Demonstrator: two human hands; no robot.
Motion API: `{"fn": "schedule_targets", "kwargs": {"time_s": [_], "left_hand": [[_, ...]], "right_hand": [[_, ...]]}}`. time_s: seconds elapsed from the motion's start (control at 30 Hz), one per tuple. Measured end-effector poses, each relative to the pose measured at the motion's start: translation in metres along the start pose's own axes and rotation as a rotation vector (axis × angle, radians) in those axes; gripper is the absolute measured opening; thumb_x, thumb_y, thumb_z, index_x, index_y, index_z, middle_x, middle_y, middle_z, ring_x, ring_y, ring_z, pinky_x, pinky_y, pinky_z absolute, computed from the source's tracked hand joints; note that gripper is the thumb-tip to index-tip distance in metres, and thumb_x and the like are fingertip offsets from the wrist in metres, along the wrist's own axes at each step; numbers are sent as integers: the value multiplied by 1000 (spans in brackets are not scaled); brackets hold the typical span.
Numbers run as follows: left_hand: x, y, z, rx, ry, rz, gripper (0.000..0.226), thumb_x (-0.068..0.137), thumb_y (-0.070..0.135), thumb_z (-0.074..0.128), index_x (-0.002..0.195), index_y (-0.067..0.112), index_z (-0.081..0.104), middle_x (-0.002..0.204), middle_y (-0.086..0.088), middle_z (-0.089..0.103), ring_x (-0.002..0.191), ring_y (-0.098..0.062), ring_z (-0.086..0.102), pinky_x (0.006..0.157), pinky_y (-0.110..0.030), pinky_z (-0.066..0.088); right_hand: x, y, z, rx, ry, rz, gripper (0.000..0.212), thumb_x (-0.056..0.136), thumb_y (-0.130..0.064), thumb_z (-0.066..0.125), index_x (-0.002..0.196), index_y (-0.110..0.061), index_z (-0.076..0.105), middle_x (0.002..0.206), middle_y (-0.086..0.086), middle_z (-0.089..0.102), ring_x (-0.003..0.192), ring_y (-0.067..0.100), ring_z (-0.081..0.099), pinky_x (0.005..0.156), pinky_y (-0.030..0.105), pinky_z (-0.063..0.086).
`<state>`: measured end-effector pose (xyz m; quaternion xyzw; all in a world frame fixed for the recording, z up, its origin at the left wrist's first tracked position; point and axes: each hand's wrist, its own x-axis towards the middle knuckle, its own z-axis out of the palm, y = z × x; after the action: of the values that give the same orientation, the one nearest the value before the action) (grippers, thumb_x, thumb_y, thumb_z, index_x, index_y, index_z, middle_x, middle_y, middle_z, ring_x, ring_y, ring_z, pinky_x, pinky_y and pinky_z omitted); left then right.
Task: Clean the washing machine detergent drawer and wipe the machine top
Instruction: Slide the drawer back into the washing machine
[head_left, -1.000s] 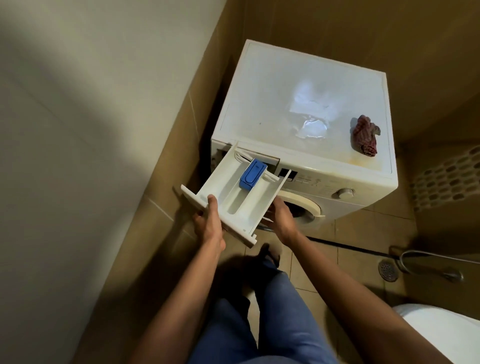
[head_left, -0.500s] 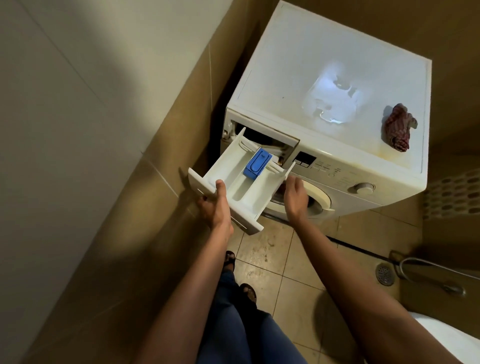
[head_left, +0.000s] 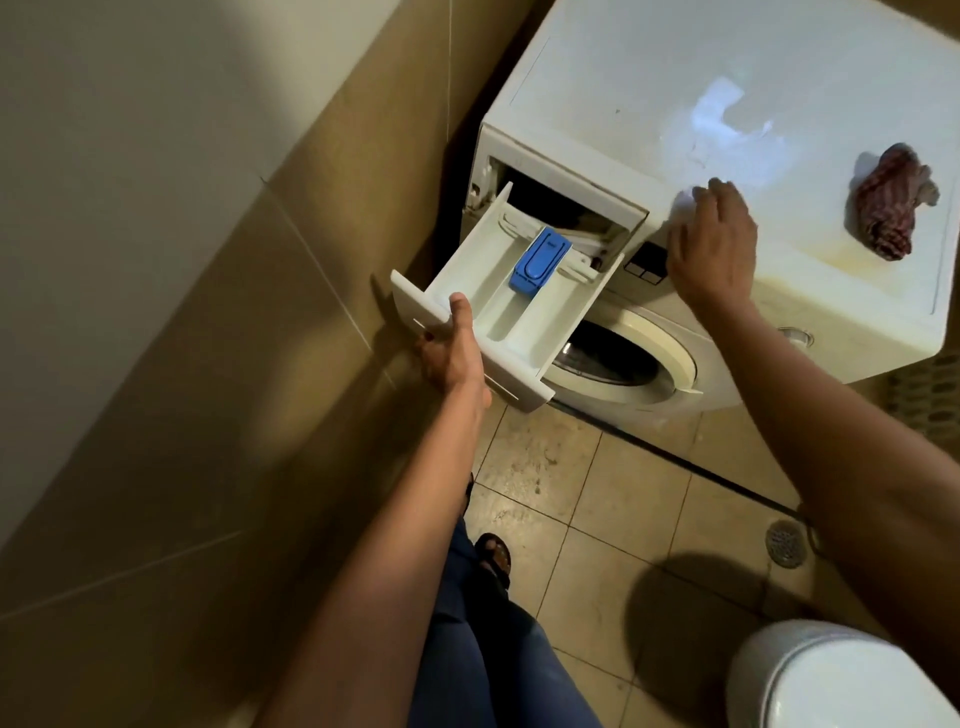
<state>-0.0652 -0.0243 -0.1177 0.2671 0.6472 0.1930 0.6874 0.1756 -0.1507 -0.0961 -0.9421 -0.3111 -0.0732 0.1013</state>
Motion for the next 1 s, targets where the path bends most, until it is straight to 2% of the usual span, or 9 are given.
{"fn": "schedule_targets", "kwargs": {"time_s": [0.1, 0.17, 0.3, 0.4, 0.5, 0.57, 0.7, 0.87, 1.0], "left_hand": [[2, 0, 0, -2, 18, 6, 62, 81, 56, 68, 122, 13, 52, 112, -2, 62, 86, -17, 59, 69, -30, 52], [3, 2, 1, -24, 15, 4, 61, 81, 56, 68, 122, 14, 52, 113, -3, 61, 89, -18, 59, 72, -32, 53], [5, 5, 5, -56, -11, 3, 59, 82, 54, 69, 123, 17, 49, 111, -2, 60, 88, -17, 59, 71, -32, 52], [10, 8, 10, -59, -17, 9, 61, 81, 55, 69, 123, 17, 48, 114, -3, 61, 84, -15, 59, 73, -33, 53], [14, 9, 13, -51, -30, 1, 61, 82, 55, 67, 124, 17, 48, 112, -3, 61, 81, -13, 58, 69, -33, 52], [17, 7, 14, -50, -25, -1, 59, 82, 56, 67, 123, 17, 49, 110, -3, 60, 82, -14, 59, 72, -36, 55], [25, 4, 15, -58, 1, 12, 60, 79, 56, 69, 120, 17, 50, 108, -2, 62, 86, -16, 62, 80, -41, 58], [26, -2, 15, -70, -9, 41, 64, 78, 55, 72, 124, 17, 48, 109, 0, 61, 84, -10, 60, 58, -25, 50], [21, -7, 21, -87, -22, 9, 67, 76, 56, 73, 124, 18, 47, 107, 1, 60, 89, -15, 61, 75, -36, 58]], "right_hand": [[10, 10, 4, -47, -71, -122, 50, 99, -32, 30, 140, -5, 40, 150, 18, 34, 142, 31, 26, 117, 42, 17], [16, 13, 5, 36, -72, -151, 45, 99, -31, 30, 134, -6, 45, 149, 15, 38, 139, 31, 31, 115, 41, 22], [17, 9, 11, 151, 8, -73, 37, 96, -34, 30, 123, -14, 46, 131, 5, 50, 113, 31, 50, 88, 39, 42], [16, 3, 20, 85, 71, 3, 48, 97, -34, 25, 140, -14, 36, 137, 7, 48, 123, 29, 46, 100, 42, 40], [15, 1, 27, 56, 100, 14, 52, 98, -31, 22, 146, -11, 32, 150, 7, 38, 139, 24, 34, 117, 35, 24], [15, 0, 28, 37, 104, 27, 52, 100, -30, 22, 147, -12, 32, 154, 6, 32, 143, 21, 27, 118, 30, 16], [17, 2, 30, 0, 115, 14, 49, 99, -29, 24, 143, -12, 39, 153, 6, 33, 142, 21, 29, 118, 31, 19], [19, 4, 34, -29, 156, -14, 46, 97, -28, 24, 135, -13, 44, 150, 6, 39, 136, 23, 38, 113, 35, 29], [18, 5, 36, -44, 141, 10, 49, 99, -29, 22, 141, -13, 41, 152, 6, 35, 140, 21, 32, 116, 33, 23]]}}
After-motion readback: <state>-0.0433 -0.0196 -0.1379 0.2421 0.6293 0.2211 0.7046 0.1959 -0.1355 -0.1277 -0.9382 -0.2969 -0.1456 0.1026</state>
